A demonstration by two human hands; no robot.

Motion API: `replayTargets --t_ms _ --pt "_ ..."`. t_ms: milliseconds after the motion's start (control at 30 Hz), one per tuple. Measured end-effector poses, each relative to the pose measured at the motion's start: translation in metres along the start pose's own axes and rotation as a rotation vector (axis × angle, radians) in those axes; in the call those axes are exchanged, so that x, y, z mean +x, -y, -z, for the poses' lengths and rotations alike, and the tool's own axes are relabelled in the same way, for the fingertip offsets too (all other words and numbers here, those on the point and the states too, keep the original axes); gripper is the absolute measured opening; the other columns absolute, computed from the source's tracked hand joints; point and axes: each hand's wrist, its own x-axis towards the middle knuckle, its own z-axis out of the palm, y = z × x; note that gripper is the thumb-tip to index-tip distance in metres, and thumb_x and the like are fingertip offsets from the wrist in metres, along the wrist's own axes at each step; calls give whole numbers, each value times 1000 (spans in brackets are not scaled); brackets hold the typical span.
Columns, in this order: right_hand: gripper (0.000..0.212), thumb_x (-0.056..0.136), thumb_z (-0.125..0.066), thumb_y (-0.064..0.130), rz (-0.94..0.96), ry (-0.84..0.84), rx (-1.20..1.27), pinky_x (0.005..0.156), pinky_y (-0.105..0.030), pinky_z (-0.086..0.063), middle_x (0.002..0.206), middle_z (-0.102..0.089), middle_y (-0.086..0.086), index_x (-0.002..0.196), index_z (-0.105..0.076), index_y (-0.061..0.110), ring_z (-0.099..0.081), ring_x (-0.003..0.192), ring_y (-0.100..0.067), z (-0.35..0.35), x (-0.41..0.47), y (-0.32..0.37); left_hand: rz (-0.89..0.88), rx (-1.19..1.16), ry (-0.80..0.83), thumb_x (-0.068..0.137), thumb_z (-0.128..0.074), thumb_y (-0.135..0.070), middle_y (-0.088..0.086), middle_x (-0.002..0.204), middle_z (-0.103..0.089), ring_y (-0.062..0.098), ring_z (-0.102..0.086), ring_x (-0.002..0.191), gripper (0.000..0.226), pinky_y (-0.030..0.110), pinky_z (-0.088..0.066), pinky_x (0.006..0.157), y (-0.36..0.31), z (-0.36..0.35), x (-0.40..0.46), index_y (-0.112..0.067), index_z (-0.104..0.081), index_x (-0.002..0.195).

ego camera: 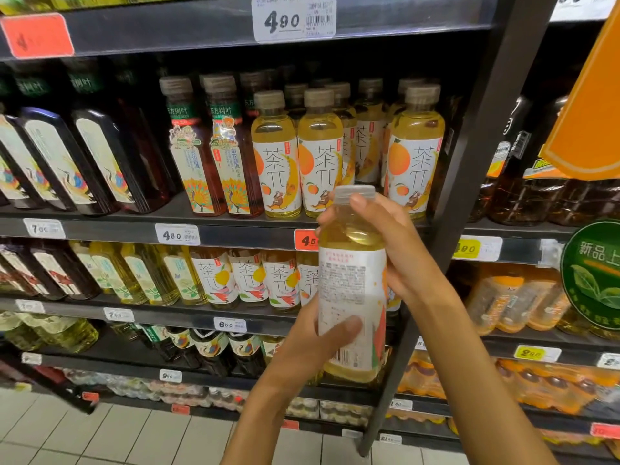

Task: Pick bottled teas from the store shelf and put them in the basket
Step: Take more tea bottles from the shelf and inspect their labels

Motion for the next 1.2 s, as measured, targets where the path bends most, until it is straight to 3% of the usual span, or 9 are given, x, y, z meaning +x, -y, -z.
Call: replayTargets --t_ms 133,300,400,567,767,933,1067,1133,1200 --pt "23 88 -61 30 23 -106 -83 85 -31 -52 93 -72 -4 106 -62 15 -67 90 -17 -3 1 -1 -32 0 -128 72 -55 -64 -9 114 -69 7 -65 105 59 20 -53 82 -4 -4 4 -35 -52 123" --pt "36 82 -64 40 -38 -134 -71 85 -28 -54 97 -74 -1 111 -63 19 -69 94 -14 -6 3 0 -24 -61 -191 72 -44 -73 -8 107 -72 7 -67 100 65 19 -55 77 -6 -6 6 -32 -58 120" --pt "32 92 -56 35 -65 -145 71 83 -23 -53 101 -73 -1 115 -63 14 -68 98 -13 -3 5 -1 66 -273 -120 73 -40 -78 -1 118 -69 18 -65 110 71 34 -55 90 -5 -3 4 -35 -57 126" --pt "33 85 -56 40 -171 -75 306 79 -34 -55 87 -72 -9 100 -67 13 -69 88 -27 -3 7 -9 189 -486 56 89 -30 -69 20 113 -67 32 -66 97 71 47 -55 83 0 -1 4 -18 -61 127" --pt "25 92 -59 37 -61 -187 -76 87 -35 -54 85 -71 -2 109 -62 20 -69 93 -24 2 8 -1 140 -249 -59 86 -31 -71 -6 128 -64 15 -58 120 60 46 -40 108 3 2 8 -39 -51 133" --pt "26 92 -57 38 -118 -236 -101 75 -25 -55 86 -73 0 109 -62 19 -70 85 -13 0 11 0 131 -333 -133 80 -33 -69 -4 121 -68 16 -64 112 59 45 -49 100 6 -9 13 -41 -60 123" --pt "30 94 -52 38 -183 -124 214 87 -32 -51 93 -72 -4 104 -68 14 -68 94 -18 8 10 3 145 -624 -24 95 -29 -55 13 96 -73 26 -71 81 56 39 -58 71 -1 -11 10 -24 -73 108" --pt "40 89 -53 42 -225 -55 382 88 -39 -54 94 -72 -10 108 -66 10 -68 96 -26 4 11 1 171 -716 97 91 -37 -59 17 90 -69 29 -67 75 61 39 -57 67 -6 -15 8 -11 -70 110" --pt "45 85 -56 45 -248 -10 490 77 -38 -58 88 -71 -13 103 -68 6 -69 87 -28 0 13 0 179 -703 138 88 -37 -60 15 92 -70 28 -68 80 63 41 -57 73 -7 -18 6 -11 -70 110"
